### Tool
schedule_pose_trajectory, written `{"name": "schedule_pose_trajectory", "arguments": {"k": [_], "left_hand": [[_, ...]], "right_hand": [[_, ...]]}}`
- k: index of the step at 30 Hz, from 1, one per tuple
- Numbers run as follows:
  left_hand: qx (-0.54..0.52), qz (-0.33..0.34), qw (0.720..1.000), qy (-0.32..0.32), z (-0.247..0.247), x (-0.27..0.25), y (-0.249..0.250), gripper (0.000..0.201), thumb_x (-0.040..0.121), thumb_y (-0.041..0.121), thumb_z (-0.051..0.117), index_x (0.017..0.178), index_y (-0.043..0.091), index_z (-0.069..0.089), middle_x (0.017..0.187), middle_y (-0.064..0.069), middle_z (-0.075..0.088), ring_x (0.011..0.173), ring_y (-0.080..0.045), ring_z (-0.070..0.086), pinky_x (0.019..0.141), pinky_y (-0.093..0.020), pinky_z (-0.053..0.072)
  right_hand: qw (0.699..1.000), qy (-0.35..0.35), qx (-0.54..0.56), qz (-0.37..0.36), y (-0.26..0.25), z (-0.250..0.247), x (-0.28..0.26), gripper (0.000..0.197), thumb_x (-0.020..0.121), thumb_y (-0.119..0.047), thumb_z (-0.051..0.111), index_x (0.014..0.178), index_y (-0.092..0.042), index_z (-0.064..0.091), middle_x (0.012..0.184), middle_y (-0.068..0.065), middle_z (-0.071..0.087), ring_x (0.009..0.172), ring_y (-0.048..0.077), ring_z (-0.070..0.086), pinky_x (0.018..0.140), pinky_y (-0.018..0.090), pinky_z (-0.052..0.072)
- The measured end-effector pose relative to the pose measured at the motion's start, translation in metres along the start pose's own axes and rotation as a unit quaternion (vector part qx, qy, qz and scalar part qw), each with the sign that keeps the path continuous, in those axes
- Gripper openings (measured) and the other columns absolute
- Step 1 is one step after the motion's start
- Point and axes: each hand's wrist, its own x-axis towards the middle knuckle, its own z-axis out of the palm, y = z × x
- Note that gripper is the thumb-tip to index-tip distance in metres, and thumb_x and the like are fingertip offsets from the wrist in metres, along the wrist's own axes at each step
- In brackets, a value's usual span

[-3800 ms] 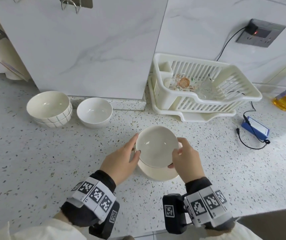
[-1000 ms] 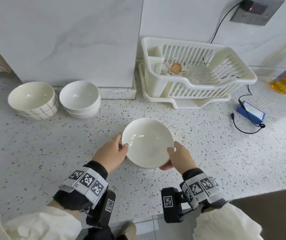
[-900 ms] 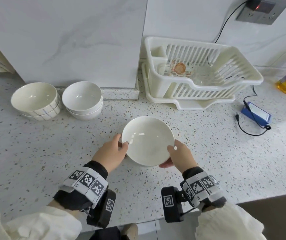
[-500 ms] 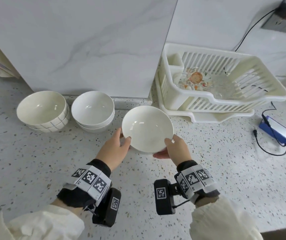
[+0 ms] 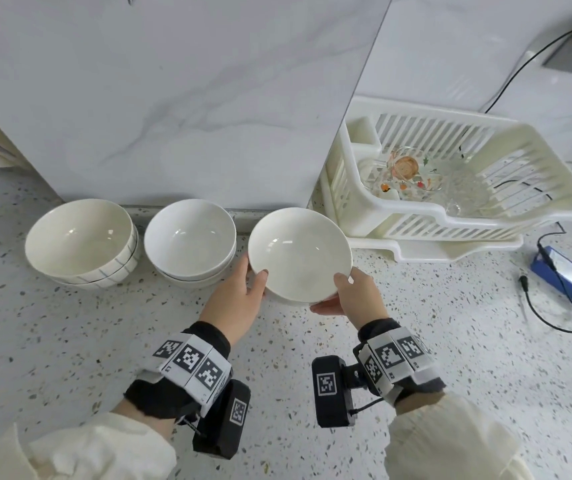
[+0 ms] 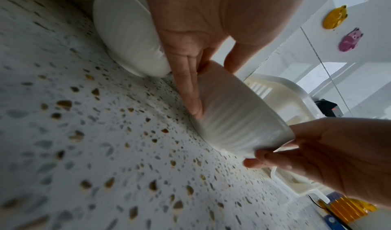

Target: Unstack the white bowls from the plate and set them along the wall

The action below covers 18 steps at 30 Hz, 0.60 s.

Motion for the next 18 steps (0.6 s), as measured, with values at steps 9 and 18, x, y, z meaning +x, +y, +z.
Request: {"name": "schedule_pose_trajectory", "arguments": {"k": [9, 18], "left_hand": [[-0.001, 0.009, 1.000, -0.007, -0.003, -0.001, 0.000, 0.048, 0.091, 0.037, 0.038, 0.137, 0.029, 0.025, 0.135, 0.000, 0.049, 0.111, -0.022, 0.058, 0.094, -0.049, 0.049], [0.113, -0.018, 0.992, -0.051, -0.017, -0.031, 0.006, 0.040, 0.094, 0.032, 0.035, 0.132, 0.020, 0.039, 0.130, -0.003, 0.056, 0.118, -0.017, 0.052, 0.098, -0.032, 0.039]], "right_hand": [[1.000, -0.004, -0.014, -0.004, 0.004, -0.002, 0.000, 0.034, 0.091, -0.021, 0.036, 0.119, -0.004, 0.046, 0.083, 0.027, 0.070, 0.072, 0.039, 0.070, 0.082, 0.047, 0.057], [0.990, -0.068, -0.115, -0.043, -0.005, -0.035, -0.045, 0.036, 0.093, -0.017, 0.039, 0.126, -0.008, 0.049, 0.087, 0.008, 0.064, 0.067, 0.017, 0.063, 0.071, 0.028, 0.055]]}}
